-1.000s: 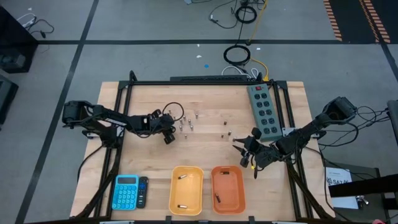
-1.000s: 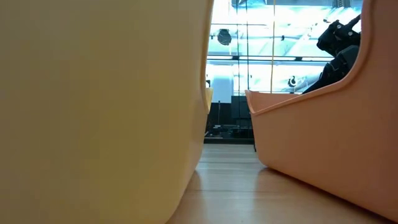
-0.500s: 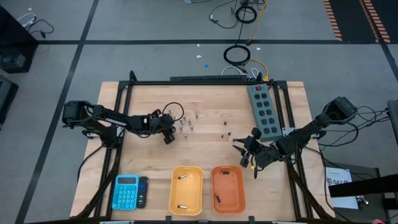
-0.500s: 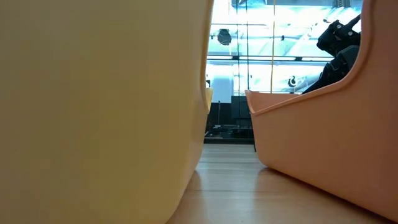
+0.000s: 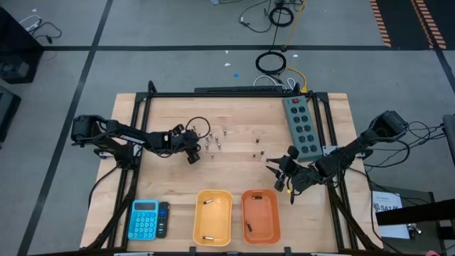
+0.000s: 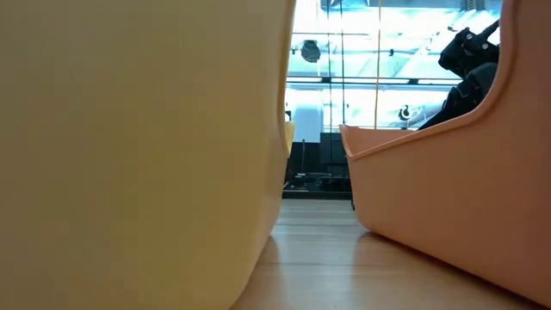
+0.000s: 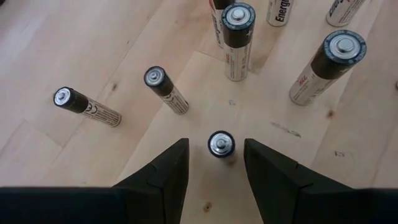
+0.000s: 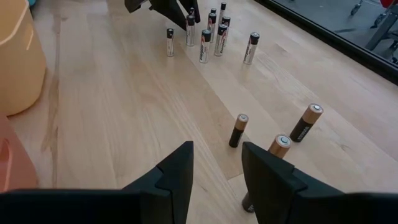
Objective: Sort batteries
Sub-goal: Put the silver battery into the yellow bin
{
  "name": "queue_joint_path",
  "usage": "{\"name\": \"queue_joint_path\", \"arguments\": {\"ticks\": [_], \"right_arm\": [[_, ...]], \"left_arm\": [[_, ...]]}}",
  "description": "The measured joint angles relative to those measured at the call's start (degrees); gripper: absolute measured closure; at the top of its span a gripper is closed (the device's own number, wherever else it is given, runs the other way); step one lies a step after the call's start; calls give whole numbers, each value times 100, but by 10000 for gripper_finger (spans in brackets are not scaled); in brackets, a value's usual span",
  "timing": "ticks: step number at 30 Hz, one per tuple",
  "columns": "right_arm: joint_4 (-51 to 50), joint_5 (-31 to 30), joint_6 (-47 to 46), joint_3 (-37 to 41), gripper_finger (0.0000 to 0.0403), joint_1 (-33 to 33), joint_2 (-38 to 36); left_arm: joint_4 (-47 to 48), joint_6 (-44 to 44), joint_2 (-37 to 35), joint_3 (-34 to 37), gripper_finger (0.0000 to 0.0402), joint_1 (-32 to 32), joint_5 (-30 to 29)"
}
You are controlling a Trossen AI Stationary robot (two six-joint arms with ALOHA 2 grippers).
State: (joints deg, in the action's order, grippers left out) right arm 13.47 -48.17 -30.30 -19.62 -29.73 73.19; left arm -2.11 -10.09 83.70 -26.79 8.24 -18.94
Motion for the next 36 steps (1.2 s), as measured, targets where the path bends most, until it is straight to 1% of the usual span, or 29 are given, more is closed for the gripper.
{"name": "queue_joint_path", "arguments": {"ticks": [22, 28, 32, 36], "right_arm": [[2, -1, -7, 0, 275, 1, 0], [2, -1, -7, 0, 275, 1, 0], [2, -1, -7, 0, 275, 1, 0], [2, -2, -7, 0, 275, 1, 0]], "left_arm": [[-64, 1, 0, 0, 238, -1, -114], [-226, 1, 0, 0, 238, -1, -128], [-215, 1, -2, 0, 255, -1, -127], [-205, 1, -2, 0, 294, 0, -114]]}}
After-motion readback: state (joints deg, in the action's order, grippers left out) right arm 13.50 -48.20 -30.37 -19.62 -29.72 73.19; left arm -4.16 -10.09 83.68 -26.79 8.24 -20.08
